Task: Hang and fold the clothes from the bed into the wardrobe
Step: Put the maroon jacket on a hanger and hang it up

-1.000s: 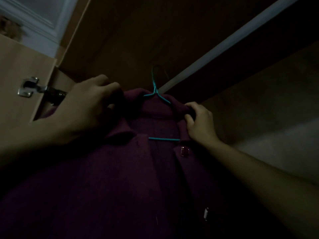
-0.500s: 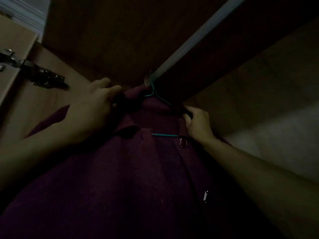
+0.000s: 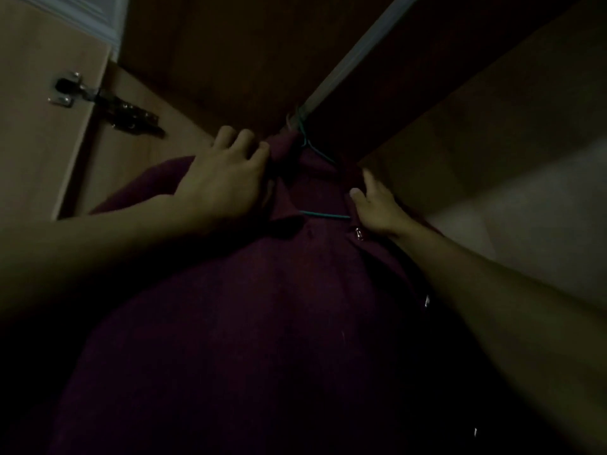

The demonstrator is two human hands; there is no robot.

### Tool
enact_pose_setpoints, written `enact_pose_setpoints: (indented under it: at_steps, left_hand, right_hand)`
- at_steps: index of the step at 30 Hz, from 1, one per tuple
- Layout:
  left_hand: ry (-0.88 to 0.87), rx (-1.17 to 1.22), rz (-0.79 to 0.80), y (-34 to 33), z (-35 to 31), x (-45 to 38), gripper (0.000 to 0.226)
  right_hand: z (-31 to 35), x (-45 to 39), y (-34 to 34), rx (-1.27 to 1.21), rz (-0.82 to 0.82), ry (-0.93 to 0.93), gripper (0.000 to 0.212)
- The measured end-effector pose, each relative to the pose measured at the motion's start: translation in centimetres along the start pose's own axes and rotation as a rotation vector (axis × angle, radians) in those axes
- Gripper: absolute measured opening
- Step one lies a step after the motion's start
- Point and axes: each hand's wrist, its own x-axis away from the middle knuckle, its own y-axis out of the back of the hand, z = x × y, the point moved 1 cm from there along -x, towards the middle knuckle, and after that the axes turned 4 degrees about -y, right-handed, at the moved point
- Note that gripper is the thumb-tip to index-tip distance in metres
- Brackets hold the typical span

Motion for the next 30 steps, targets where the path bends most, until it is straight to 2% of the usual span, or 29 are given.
enact_pose_setpoints:
  at_steps: [2, 6, 10, 13, 15, 22, 26, 30]
  left_hand:
    - [-0.031, -0.056, -0.044, -0.3, 0.2, 1.3, 0.071]
    - [-0.070, -0.090, -0.038, -1.7, 0.0, 3.6, 0.083]
    - [-0.078, -0.087, -0.031, -1.3, 0.1, 2.8, 0.094]
    - [-0.072, -0.071, -0.050, -2.1, 0.1, 3.3, 0.099]
    - [-0.060, -0.063, -0.040, -3.1, 0.2, 3.9, 0.100]
    - [-0.046, -0.193, -0.051, -6.5, -0.6, 3.8, 0.092]
    - [-0.028, -0.183, 0.017, -5.9, -0.7, 3.7, 0.092]
    - [0.003, -0.058, 0.089, -4.1, -0.9, 4.4, 0.091]
  right_hand:
    - [-1.2, 1.8, -1.0, -0.005, 0.001, 0.036, 0.061]
    - [-3.9, 5.1, -1.4, -0.018, 0.003, 0.035, 0.056]
    - [-5.1, 7.4, -1.5, 0.223, 0.069, 0.038, 0.060]
    - [-5.9, 7.9, -0.9, 0.432, 0.023, 0.048, 0.064]
    - [-6.5, 8.3, -1.5, 0.483, -0.016, 0.039, 0.064]
    - [-6.9, 8.1, -6.0, 0.230, 0.156, -0.045, 0.063]
    - [-6.0, 8.4, -3.7, 0.168, 0.252, -0.075, 0.065]
    - [-5.0, 10.1, 0.2, 0.156, 0.258, -0.078, 0.068]
